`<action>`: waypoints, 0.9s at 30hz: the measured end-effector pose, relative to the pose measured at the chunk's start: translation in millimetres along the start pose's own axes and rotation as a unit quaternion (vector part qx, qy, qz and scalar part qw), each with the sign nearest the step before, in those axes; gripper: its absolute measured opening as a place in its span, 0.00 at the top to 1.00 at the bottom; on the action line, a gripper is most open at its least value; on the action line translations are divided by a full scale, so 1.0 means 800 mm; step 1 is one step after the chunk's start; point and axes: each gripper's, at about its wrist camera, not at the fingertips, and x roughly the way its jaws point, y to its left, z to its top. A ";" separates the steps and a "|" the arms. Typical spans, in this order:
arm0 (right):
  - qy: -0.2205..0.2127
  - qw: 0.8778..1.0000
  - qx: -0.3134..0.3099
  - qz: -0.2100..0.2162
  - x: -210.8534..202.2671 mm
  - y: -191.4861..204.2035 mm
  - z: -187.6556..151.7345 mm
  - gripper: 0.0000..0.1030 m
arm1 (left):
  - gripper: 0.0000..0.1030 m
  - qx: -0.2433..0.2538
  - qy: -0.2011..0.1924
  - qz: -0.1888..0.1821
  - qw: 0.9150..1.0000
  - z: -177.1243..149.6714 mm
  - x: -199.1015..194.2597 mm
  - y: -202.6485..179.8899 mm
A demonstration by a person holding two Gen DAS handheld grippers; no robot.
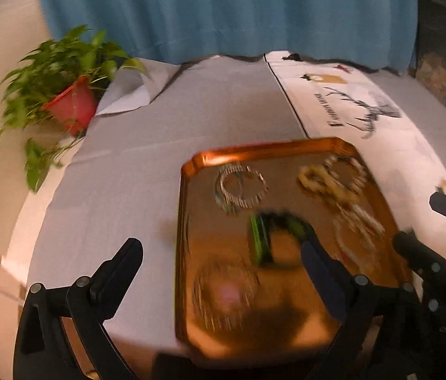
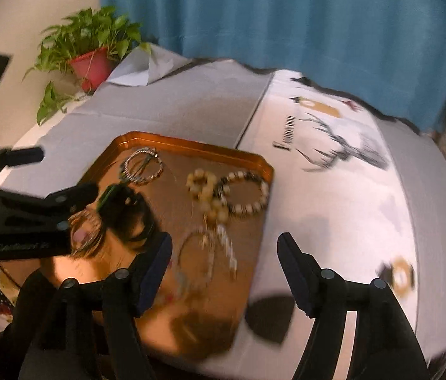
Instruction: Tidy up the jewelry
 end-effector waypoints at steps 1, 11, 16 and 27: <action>-0.005 1.000 0.003 -0.008 -0.015 0.003 -0.013 0.31 | 0.03 -0.002 -0.004 0.002 1.000 -0.010 -0.010 0.000; -0.018 0.999 -0.013 -0.040 -0.088 0.040 -0.097 0.29 | 0.03 -0.004 -0.045 0.026 0.999 -0.091 -0.093 -0.012; -0.020 0.999 -0.013 -0.040 -0.107 0.045 -0.113 0.28 | 0.03 -0.016 -0.047 0.024 0.998 -0.109 -0.111 -0.009; -0.036 0.998 -0.014 -0.044 -0.133 0.050 -0.120 0.27 | 0.03 -0.015 -0.063 0.021 0.998 -0.118 -0.136 -0.014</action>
